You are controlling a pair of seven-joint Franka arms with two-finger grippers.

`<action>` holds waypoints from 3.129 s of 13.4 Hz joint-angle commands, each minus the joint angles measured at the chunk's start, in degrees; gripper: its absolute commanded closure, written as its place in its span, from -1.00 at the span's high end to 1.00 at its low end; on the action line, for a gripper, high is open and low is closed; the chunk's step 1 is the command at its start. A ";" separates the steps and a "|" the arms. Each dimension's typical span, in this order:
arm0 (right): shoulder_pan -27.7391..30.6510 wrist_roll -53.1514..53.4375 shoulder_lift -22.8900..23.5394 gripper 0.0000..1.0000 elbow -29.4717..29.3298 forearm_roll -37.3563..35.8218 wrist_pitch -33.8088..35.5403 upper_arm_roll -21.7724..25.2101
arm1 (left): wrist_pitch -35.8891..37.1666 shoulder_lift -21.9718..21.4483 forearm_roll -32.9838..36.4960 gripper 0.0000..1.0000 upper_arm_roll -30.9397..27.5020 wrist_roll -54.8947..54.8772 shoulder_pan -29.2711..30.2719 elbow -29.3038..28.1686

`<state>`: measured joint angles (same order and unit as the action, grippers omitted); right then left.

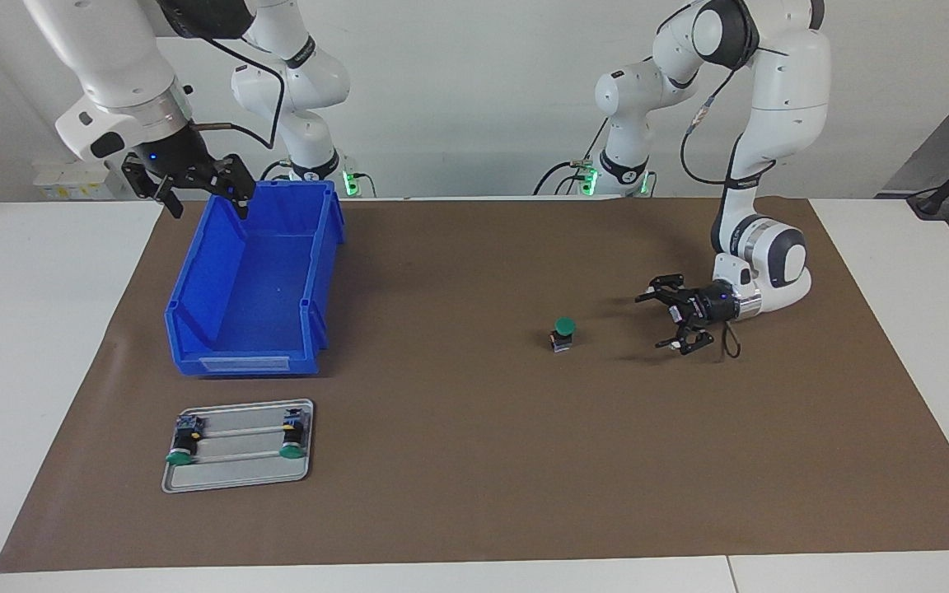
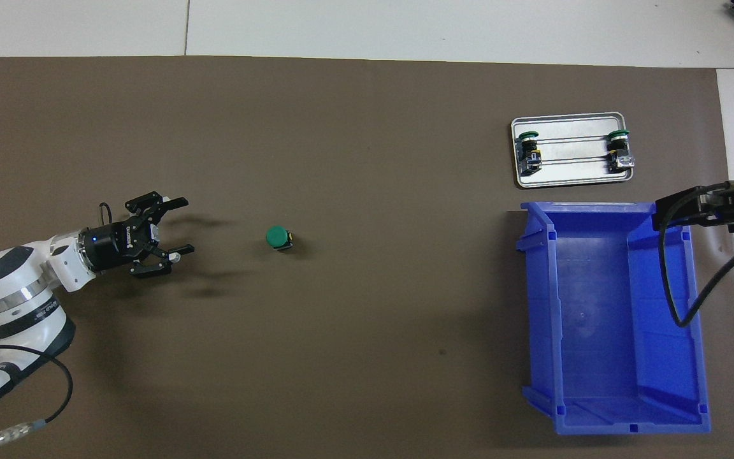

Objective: Place and press button with both arms
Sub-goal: 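Open the left gripper and draw it back from the button, then move the left gripper back over the green button, then press down on the green button top with the left gripper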

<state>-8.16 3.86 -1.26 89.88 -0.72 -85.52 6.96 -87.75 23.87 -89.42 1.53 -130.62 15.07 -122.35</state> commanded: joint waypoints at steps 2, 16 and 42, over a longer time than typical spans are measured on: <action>-0.01 -1.31 -0.32 0.99 0.56 1.34 -0.52 0.51 | -0.57 -5.76 2.05 1.00 -0.03 17.99 -0.74 5.79; -0.01 -1.31 -0.32 0.99 0.56 1.34 -0.52 0.42 | -16.64 -18.33 59.47 1.00 1.99 94.60 -21.80 30.51; 0.16 -1.40 -0.58 0.99 0.91 1.34 0.80 0.51 | -50.66 -19.84 86.08 -1.00 2.51 150.84 -39.06 0.10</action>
<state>-8.15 3.84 -1.26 90.10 -0.72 -85.06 6.97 -135.63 2.94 -4.40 4.69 19.72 -22.51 -121.17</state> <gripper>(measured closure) 0.000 0.991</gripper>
